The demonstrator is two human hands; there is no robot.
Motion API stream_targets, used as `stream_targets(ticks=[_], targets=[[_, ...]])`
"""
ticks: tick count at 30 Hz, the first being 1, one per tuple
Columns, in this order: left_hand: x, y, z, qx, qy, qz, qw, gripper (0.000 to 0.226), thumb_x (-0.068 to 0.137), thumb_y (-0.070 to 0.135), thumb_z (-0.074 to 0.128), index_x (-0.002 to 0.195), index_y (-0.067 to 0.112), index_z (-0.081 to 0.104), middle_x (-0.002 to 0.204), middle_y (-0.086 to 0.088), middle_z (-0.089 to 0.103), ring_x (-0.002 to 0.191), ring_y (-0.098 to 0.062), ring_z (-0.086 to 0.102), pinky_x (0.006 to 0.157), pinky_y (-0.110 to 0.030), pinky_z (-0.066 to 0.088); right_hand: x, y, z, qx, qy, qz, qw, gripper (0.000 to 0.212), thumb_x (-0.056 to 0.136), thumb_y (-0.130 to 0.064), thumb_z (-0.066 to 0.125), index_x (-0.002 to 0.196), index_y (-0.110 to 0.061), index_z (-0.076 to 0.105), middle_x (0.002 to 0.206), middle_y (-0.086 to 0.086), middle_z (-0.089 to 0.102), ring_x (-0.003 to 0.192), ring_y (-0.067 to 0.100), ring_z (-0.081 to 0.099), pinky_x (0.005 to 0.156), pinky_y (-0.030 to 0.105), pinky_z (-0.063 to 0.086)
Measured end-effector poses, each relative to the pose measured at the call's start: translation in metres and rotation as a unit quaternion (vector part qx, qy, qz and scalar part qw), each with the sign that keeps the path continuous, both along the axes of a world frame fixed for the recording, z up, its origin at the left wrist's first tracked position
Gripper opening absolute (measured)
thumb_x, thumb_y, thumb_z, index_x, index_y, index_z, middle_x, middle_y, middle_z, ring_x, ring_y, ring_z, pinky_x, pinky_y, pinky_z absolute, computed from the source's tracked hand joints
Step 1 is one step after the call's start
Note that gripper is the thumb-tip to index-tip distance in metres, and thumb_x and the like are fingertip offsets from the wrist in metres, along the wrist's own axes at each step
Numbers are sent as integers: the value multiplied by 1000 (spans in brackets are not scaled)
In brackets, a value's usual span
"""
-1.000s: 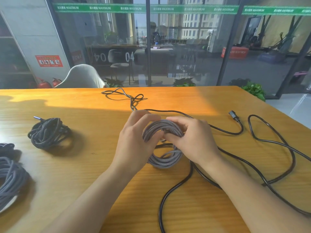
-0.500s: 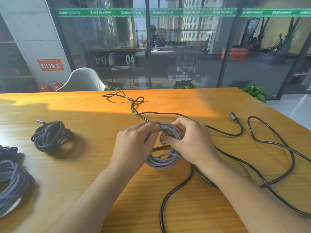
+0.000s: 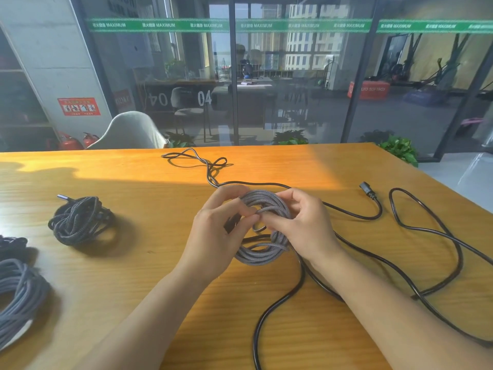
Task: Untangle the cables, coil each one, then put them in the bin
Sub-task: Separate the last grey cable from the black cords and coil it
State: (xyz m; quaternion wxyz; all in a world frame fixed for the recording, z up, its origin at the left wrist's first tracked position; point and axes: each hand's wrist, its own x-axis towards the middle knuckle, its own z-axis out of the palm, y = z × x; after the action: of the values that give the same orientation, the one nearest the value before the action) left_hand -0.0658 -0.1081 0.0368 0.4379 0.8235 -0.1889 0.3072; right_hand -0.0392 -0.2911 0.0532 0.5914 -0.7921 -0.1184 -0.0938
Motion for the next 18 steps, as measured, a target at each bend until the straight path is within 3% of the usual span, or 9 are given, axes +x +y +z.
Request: stream_targets(ticks=[4,8,10,12,14,16,18], targets=[[-2,-2,1,-74,56,-11,996,11,90,26,78,83,18,75,124,8,62,125,-10,58,95,-39,54,-1,2,4,81,37,34,995,40,72,-9,94,104,-15,71,87,5,79,74,20,76,64,29,61],[-4,-5,5,-181,60,-28,981,34,84,10,86,84,12,52,109,0,66,107,-16,67,79,-41,60,1,4,4,125,55,60,989,43,71,-6,94,107,-10,70,89,13,78,71,18,74,65,23,57],[-3,-2,5,-206,88,-47,973,38,82,11,87,88,12,50,109,-1,69,110,-19,66,80,-48,61,2,2,4,123,56,69,988,44,71,-7,94,108,-10,70,91,16,78,71,20,74,67,25,57],[-3,1,5,-213,133,-68,965,37,82,18,87,105,15,58,119,4,70,119,-18,64,89,-51,60,2,1,4,114,52,78,989,44,73,-5,93,109,-11,69,91,17,78,72,21,74,69,26,58],[-4,3,6,-207,169,-99,959,54,84,25,85,132,27,59,128,4,69,124,-17,64,98,-45,57,2,0,5,102,41,85,990,43,74,-4,92,109,-15,69,92,15,78,78,22,76,72,31,61],[-6,2,8,-203,188,-136,951,56,89,21,80,139,32,58,122,-1,73,114,-19,70,97,-41,58,3,-2,3,77,20,84,993,45,75,-7,93,111,-19,68,96,12,78,86,25,77,79,37,63],[-7,-1,10,-185,180,-143,955,44,93,16,76,134,26,62,108,-3,76,95,-16,73,86,-35,58,4,-3,3,50,8,80,995,46,76,-7,91,113,-21,67,99,10,77,89,24,76,82,37,63]])
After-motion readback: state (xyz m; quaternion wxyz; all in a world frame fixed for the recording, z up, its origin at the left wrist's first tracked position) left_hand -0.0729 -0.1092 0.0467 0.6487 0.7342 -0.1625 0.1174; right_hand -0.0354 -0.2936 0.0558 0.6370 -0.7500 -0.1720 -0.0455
